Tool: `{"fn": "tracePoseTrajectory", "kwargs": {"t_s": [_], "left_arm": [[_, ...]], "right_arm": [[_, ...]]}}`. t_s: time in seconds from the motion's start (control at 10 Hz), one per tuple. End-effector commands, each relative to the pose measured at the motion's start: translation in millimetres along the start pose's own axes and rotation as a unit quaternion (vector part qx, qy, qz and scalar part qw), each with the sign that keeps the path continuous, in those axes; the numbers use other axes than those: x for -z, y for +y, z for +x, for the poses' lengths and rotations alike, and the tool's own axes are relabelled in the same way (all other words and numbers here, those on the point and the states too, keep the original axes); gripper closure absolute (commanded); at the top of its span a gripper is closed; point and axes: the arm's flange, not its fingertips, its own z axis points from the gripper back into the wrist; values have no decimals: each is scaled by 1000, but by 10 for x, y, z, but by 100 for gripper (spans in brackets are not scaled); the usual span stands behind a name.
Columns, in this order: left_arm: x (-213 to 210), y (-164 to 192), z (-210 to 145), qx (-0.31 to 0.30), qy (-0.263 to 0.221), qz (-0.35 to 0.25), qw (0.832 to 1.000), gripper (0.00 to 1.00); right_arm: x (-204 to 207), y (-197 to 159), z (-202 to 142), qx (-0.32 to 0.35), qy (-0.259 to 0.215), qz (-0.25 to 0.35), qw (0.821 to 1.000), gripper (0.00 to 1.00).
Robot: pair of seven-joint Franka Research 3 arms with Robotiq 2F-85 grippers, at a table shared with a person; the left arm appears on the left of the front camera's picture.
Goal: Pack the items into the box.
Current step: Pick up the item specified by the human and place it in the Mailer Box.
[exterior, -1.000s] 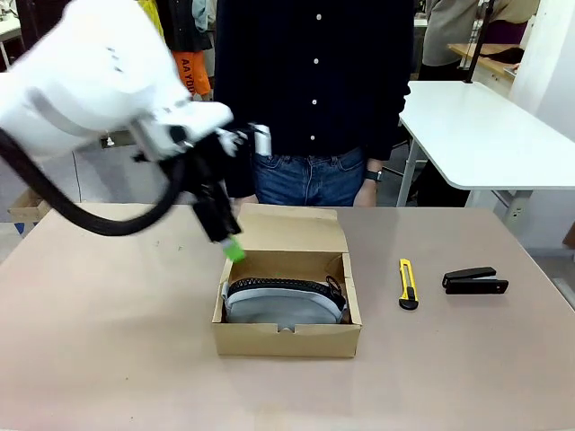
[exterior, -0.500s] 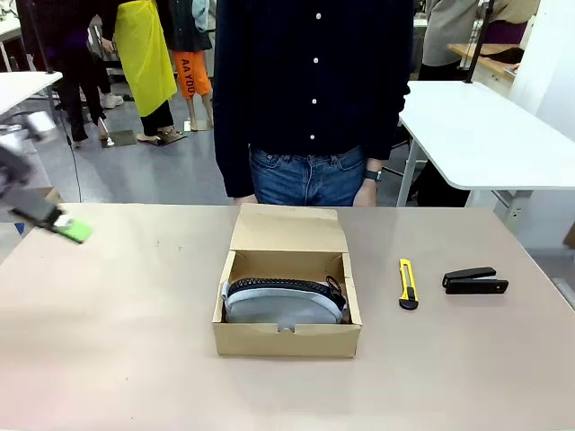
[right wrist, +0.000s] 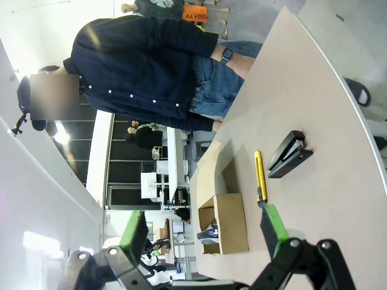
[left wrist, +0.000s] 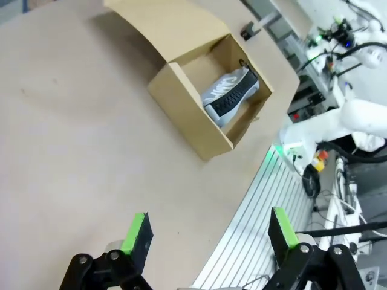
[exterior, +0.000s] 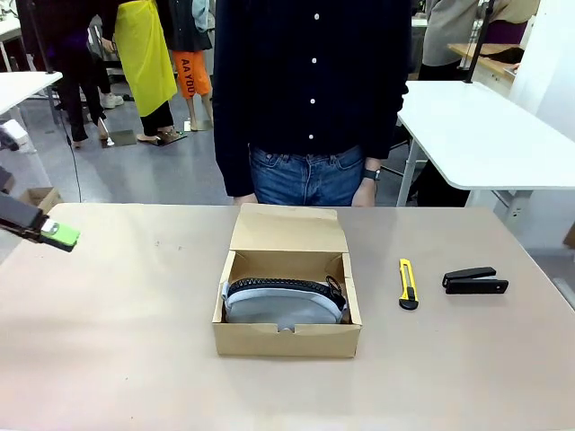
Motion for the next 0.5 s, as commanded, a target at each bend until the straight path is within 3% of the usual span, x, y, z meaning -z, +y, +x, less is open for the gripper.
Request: {"fn": "tracePoseTrajectory", "kwargs": {"t_s": [0.0,0.4], "left_arm": [[-41,76,16,3,3,5,1000,0],[-41,76,16,3,3,5,1000,0]], "right_arm": [[8,16,26,-13,-10,14,1000,0],[8,16,26,-13,-10,14,1000,0]]}}
